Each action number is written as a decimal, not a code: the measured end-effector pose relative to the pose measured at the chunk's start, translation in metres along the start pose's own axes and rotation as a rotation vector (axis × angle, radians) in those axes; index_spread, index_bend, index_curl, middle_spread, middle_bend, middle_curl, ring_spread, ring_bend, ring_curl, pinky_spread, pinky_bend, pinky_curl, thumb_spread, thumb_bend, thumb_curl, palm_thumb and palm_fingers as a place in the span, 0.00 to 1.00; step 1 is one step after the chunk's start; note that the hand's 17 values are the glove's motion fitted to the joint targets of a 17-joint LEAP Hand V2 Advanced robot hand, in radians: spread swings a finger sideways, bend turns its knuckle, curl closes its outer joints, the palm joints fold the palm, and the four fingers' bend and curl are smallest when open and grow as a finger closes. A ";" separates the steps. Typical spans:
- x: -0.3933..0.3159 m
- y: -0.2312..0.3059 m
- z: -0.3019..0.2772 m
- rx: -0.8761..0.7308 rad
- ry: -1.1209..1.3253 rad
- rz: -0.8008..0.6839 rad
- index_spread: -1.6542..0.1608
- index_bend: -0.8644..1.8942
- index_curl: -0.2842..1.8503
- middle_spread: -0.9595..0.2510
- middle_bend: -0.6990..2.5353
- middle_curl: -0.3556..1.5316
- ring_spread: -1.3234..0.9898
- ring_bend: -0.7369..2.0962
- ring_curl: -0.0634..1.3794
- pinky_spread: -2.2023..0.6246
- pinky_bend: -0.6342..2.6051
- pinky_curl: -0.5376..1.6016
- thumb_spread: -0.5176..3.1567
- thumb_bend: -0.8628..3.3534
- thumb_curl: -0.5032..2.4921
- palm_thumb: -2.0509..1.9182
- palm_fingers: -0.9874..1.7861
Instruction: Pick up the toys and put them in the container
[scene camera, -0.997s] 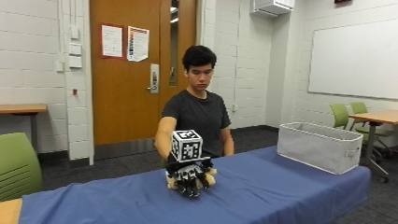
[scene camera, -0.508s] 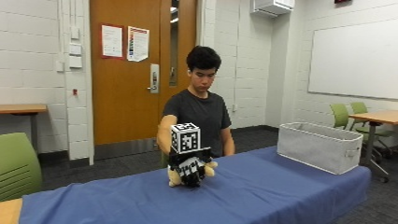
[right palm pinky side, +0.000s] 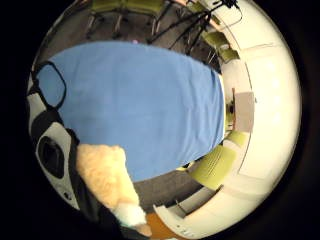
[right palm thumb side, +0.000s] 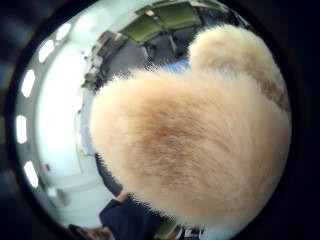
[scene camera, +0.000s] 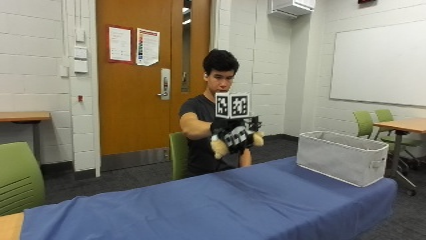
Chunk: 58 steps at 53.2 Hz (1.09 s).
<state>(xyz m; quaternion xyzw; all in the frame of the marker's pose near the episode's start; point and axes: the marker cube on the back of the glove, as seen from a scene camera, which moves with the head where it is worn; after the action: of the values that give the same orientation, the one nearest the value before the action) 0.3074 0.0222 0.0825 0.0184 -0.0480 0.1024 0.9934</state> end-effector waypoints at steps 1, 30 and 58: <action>-0.009 -0.003 -0.010 0.018 0.005 -0.016 0.67 0.38 0.48 0.48 0.48 0.55 0.39 0.68 0.42 0.61 0.44 0.44 0.35 0.25 0.41 0.69 0.80; -0.423 -0.018 -0.155 0.202 0.002 -0.547 0.63 0.38 0.64 0.49 0.51 0.59 0.40 0.72 0.43 0.61 0.46 0.45 0.32 0.26 0.50 0.68 0.77; -0.554 -0.024 -0.097 0.112 -0.075 -0.882 0.61 0.37 0.73 0.50 0.52 0.60 0.41 0.73 0.43 0.61 0.47 0.45 0.32 0.26 0.57 0.67 0.76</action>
<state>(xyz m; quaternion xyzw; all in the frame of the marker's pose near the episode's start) -0.2184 -0.1088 -0.0692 0.0945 -0.0658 -0.3296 0.9371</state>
